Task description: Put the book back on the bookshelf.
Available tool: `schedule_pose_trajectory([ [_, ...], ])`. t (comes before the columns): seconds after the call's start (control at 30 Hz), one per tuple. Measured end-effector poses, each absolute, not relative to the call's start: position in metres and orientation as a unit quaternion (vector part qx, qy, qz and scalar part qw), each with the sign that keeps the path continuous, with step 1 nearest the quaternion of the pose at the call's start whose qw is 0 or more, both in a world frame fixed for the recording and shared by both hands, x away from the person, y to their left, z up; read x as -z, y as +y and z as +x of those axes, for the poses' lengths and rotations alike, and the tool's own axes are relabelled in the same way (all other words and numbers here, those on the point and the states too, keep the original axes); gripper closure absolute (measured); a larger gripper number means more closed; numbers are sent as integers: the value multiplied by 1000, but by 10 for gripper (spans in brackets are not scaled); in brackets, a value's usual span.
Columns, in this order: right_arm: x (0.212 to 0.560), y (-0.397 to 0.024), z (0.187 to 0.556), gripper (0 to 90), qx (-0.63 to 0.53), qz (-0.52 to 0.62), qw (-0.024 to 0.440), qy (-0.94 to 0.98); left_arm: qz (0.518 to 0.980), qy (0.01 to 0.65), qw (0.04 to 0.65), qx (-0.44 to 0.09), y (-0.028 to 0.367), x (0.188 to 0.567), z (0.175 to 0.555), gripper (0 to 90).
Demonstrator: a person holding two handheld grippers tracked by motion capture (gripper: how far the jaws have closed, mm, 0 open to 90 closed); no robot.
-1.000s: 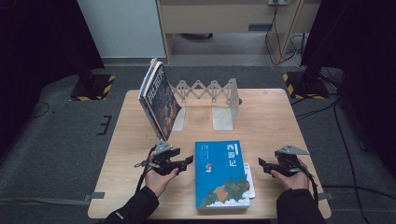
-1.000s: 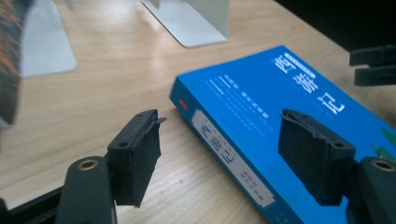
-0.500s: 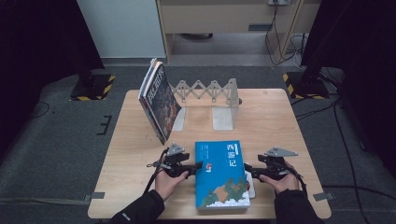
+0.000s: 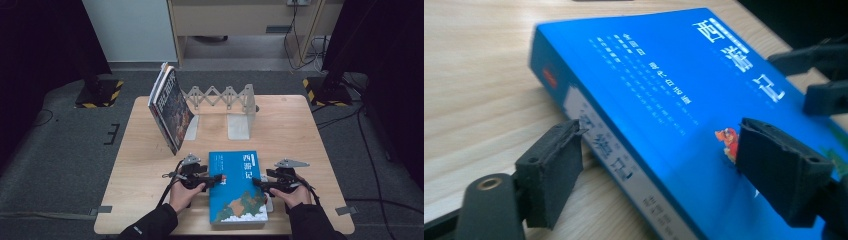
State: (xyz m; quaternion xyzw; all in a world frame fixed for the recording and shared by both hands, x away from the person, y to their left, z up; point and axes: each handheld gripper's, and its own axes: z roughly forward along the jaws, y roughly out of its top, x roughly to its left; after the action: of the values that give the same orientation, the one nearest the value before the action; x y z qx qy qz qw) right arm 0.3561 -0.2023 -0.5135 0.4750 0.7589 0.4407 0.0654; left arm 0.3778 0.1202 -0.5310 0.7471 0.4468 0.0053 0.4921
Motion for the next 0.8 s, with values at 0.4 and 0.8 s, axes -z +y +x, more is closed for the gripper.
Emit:
schedule_pose_trajectory([
  [0.4, 519, -198, 360, 212, -451, 487, 41, 747, 723, 462, 514, 25, 120, 544, 384, 72],
  [0.8, 522, -196, 364, 218, -460, 491, 27, 739, 716, 469, 517, 24, 119, 544, 388, 73],
])
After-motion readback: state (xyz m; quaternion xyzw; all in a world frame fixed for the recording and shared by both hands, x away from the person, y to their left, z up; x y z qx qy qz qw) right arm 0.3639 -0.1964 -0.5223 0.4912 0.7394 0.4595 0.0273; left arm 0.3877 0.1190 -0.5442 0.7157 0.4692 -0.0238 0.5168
